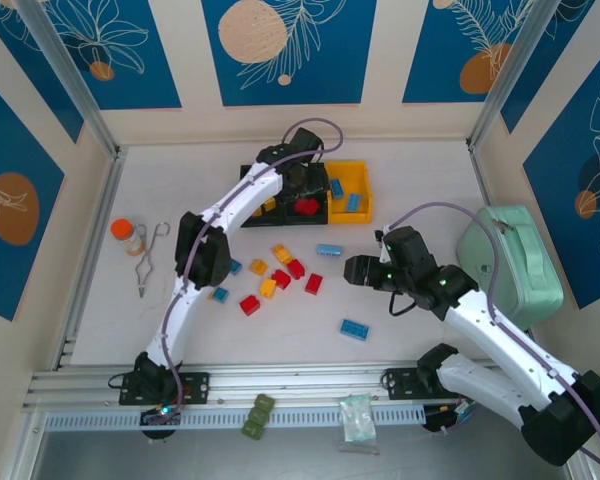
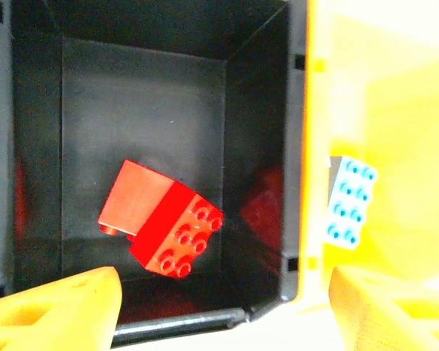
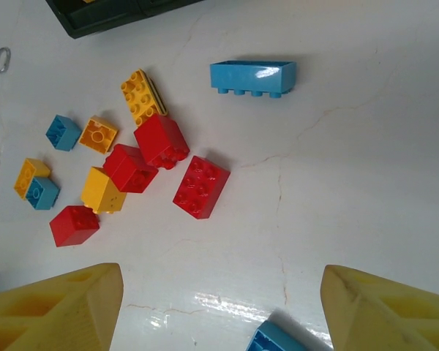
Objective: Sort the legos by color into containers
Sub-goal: Place the lego in the container, then pick up the lego from the center of the table.
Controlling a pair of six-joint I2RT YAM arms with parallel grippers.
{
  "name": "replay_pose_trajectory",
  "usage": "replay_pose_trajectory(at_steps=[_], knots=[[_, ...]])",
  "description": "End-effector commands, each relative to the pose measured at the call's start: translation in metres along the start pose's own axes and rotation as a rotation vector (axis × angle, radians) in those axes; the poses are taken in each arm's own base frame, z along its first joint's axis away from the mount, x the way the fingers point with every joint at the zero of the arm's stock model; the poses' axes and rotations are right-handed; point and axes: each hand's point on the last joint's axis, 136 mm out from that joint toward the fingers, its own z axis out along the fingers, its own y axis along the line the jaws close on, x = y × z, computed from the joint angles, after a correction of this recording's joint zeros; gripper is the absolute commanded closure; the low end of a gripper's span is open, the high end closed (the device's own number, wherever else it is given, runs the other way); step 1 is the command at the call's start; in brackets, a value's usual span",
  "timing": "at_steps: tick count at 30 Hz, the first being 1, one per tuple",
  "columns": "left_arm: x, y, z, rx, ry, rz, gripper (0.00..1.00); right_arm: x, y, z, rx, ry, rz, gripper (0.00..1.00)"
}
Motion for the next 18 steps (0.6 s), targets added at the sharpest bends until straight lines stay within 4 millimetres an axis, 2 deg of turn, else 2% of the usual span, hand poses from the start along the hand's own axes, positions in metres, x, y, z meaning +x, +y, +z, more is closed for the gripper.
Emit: replay_pose_trajectory(at_steps=[1, 7, 13, 18], knots=[[0.000, -0.013, -0.046, 0.056, -0.012, 0.058, 0.27, -0.001, 0.003, -0.011, -0.003, -0.011, 0.019, 0.28], [0.029, -0.008, -0.077, 0.121, 0.020, 0.121, 0.28, 0.009, 0.000, -0.011, 0.010, 0.012, 0.011, 0.28], [0.076, 0.019, -0.102, 0.154, 0.068, 0.160, 0.28, 0.019, 0.000, -0.007, 0.010, 0.038, 0.004, 0.28], [0.113, 0.049, -0.119, 0.148, 0.100, 0.173, 0.28, 0.021, 0.003, 0.003, 0.014, 0.067, -0.012, 0.28]])
